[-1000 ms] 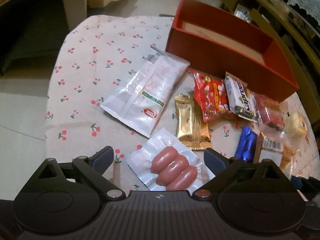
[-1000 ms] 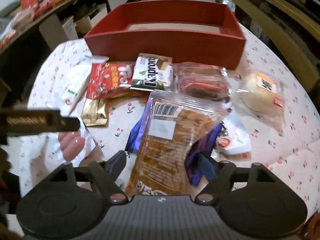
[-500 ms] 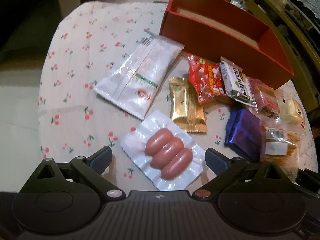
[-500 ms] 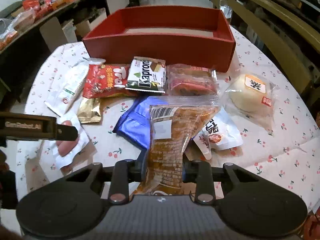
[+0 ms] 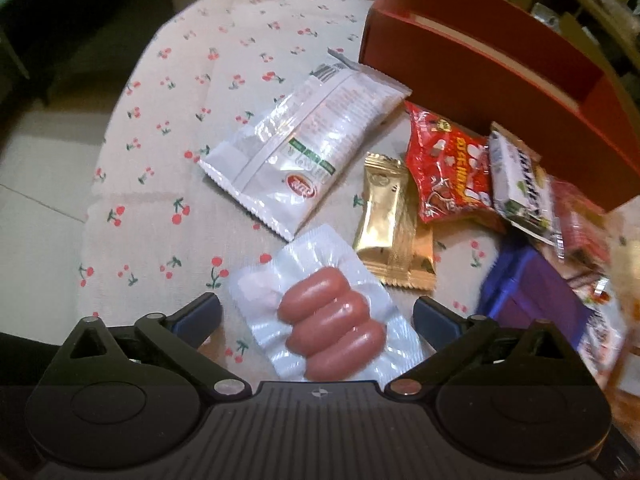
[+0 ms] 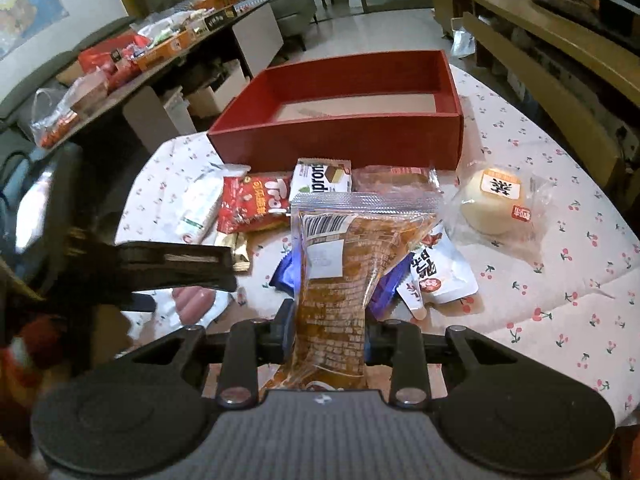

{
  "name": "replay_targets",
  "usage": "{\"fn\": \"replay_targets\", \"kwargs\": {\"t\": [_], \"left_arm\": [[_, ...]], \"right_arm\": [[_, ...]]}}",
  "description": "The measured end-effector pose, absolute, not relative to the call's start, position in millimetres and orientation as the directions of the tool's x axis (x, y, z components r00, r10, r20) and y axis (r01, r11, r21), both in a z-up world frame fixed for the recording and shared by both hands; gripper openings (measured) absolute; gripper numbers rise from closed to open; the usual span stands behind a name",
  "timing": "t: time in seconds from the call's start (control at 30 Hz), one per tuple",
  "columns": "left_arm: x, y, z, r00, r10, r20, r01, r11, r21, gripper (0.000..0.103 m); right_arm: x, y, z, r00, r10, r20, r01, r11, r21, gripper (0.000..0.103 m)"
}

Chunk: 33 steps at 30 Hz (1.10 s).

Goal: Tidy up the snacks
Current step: 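Lift the brown bread bag with the right gripper while the left gripper lifts the sausage pack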

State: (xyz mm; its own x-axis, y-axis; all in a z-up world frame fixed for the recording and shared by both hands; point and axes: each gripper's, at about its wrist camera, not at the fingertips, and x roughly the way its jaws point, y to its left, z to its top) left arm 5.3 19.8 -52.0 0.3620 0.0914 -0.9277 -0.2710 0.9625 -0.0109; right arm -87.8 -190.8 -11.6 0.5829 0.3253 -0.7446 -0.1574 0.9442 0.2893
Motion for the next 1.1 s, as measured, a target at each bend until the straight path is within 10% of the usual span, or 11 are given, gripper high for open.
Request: {"fn": "replay_targets", "kwargs": {"t": [0.4,0.63,0.8,1.1], "left_arm": [[-19.6,31.8,-46.8,0.333,0.043,-0.942,-0.07,0.997,0.02,0.085],[-14.0,32.2,-54.9,0.362,0.054,-0.93,-0.068,0.997,0.032,0.102],[-26.1,28.7,-45.7,0.397,0.035,-0.917,-0.028,0.999,0.026,0.076],[-32.2,29.7,-37.3,0.381,-0.031,-0.924,0.004,0.999,-0.031,0.075]], "right_arm": [[-93.4,-195.8,-3.2,0.587,0.368,-0.721,-0.183,0.928,0.325,0.044],[-88.7,-185.7,-11.4,0.562,0.347,-0.751,-0.181,0.937,0.297,0.044],[-84.2,-182.7,-15.6,0.55,0.331,-0.767,-0.174,0.944,0.282,0.044],[-82.5,-179.1,-13.1,0.563,0.328,-0.758,-0.178,0.944,0.276,0.044]]}}
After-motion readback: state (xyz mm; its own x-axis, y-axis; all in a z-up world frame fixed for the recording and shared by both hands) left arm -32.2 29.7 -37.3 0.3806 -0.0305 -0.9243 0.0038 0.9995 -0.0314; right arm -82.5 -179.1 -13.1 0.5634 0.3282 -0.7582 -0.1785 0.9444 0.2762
